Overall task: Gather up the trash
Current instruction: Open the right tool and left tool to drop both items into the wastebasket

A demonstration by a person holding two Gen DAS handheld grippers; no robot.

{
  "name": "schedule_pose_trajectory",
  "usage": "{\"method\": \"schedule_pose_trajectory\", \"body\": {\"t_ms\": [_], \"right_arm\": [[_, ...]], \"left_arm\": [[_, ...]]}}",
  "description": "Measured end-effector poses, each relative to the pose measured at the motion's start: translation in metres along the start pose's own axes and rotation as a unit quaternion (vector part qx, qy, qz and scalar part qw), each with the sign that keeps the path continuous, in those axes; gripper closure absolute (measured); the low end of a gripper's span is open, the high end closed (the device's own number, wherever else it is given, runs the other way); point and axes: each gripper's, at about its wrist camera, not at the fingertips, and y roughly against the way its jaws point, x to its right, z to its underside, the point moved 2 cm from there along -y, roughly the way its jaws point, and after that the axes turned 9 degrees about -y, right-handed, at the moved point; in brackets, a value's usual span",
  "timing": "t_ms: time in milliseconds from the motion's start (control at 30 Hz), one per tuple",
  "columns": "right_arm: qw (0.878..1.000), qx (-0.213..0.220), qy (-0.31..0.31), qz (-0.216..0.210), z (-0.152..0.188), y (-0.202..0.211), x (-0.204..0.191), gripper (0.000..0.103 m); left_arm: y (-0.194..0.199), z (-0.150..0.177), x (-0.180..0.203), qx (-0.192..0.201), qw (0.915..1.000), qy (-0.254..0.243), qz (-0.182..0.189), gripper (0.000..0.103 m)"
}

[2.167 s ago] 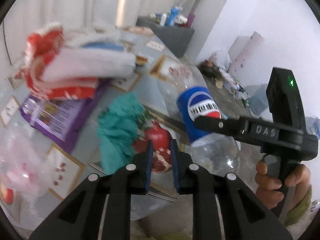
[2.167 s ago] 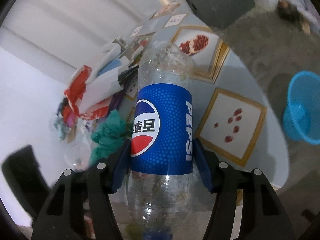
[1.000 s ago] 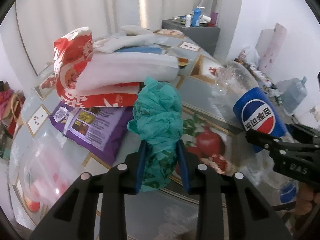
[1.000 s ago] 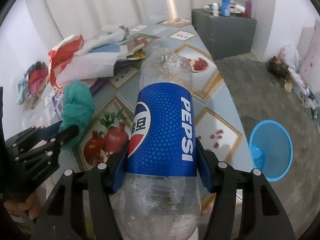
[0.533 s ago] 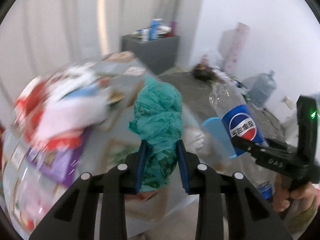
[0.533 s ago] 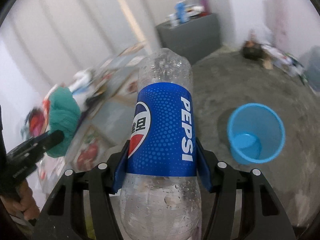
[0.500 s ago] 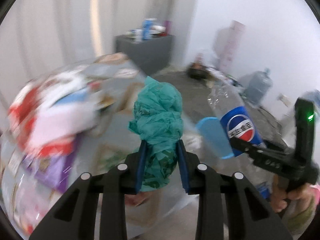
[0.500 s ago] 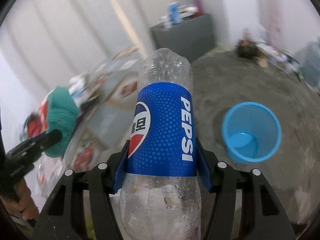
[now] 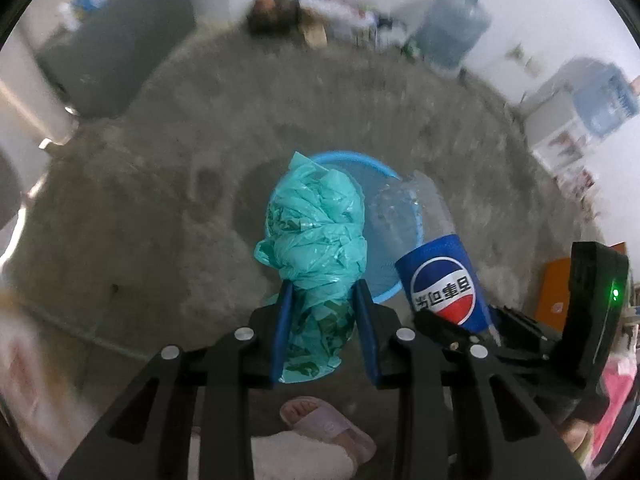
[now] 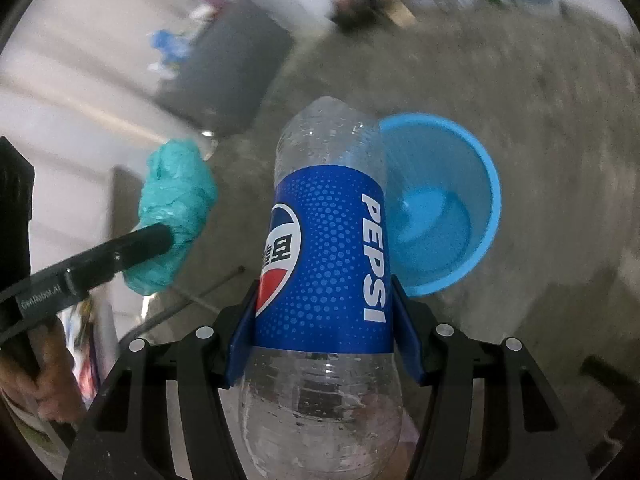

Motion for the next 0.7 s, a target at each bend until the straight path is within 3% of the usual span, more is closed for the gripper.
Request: {"method": "schedule_pose_trajectory", "body": {"t_ms": [100, 167, 333, 433, 700], "right_arm": [[0.999, -0.020, -0.050, 0.001, -0.018, -0.033, 0.026, 0.046], [0.997, -0.025, -0.073, 0.004, -0.025, -0.047, 0.036, 0.045], [0.992, -0.026, -0.125, 0.014, -0.032, -0.070, 0.059, 0.040], [0.991, -0.021, -0.129, 0.019, -0.036, -0.070, 0.061, 0.037], [0.995, 0.021, -0.092, 0.032, -0.042, -0.040, 0.056, 0.036]], "left_arm": [[-0.051, -0.025, 0.010, -0.032, 0.9993, -0.016, 0.013, 0.066], [-0.078, -0.038, 0.012, -0.052, 0.9985, -0.017, -0.005, 0.047], [-0.100, -0.046, 0.004, -0.060, 0.9980, 0.012, -0.014, 0.038], [-0.082, -0.046, 0.005, -0.033, 0.9994, 0.005, -0.012, 0.034], [0.014, -0.015, 0.015, 0.076, 0.9965, -0.035, -0.010, 0.027]]}}
